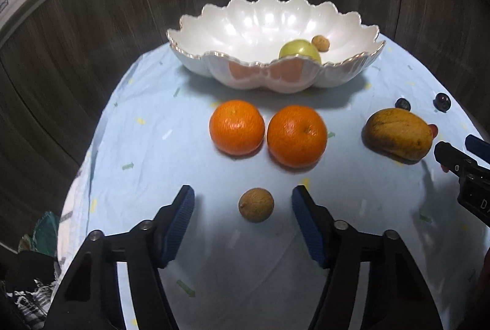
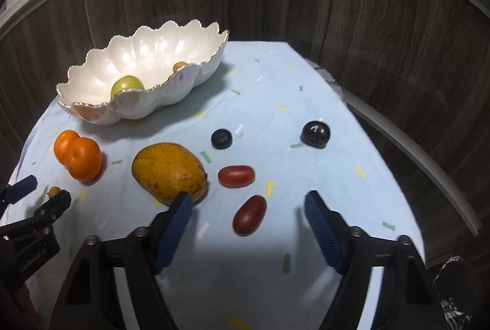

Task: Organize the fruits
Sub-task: 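Grasp the second brown fruit with the left tool while the right tool grasps a red date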

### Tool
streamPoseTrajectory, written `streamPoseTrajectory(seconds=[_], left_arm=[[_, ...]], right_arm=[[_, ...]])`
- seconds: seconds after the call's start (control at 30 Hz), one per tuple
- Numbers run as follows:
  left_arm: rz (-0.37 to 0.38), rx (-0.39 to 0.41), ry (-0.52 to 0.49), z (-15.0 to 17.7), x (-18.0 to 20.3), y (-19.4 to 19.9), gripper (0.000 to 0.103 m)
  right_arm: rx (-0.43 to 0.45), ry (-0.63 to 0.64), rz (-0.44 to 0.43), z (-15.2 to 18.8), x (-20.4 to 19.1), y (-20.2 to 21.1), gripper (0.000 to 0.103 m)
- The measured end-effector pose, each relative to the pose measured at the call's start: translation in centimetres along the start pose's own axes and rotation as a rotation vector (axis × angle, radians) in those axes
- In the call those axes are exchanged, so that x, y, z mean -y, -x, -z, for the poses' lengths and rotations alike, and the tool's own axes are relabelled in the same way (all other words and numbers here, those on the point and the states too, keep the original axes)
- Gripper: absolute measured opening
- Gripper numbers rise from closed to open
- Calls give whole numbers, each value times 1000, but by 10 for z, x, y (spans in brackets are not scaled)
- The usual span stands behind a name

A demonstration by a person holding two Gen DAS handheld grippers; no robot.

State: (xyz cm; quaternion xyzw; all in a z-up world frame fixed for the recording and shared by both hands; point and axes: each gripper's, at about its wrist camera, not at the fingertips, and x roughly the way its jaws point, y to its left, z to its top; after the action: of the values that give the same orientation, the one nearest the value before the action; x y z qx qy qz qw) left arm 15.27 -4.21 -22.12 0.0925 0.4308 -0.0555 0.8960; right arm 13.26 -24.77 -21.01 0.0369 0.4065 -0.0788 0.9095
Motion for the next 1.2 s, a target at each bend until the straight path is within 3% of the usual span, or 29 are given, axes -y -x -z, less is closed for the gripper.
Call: streamPoseTrajectory(seconds=[0.43,0.53,0.67,0.83,1.0,1.2], left_arm=[[9,0,-2,2,1,-2,56],[15,6,-7,3,2,-1,52],[28,11,-18,3,5,0,44],[51,12,-22,4,6,0,35],[42,16,-28,3,7,1,25],[43,16,-26,3,6,1,23]], right_arm=[[-54,-35,-20,3,5,-14,53],[-53,-37,-18,3,6,-15,48],[-51,-45,-18,3,8,-15,34],[-52,-44,-20,2,8,-14,26],[-54,-46,-21,2,8,-13,25],[-55,-44,-21,3,8,-12,24]])
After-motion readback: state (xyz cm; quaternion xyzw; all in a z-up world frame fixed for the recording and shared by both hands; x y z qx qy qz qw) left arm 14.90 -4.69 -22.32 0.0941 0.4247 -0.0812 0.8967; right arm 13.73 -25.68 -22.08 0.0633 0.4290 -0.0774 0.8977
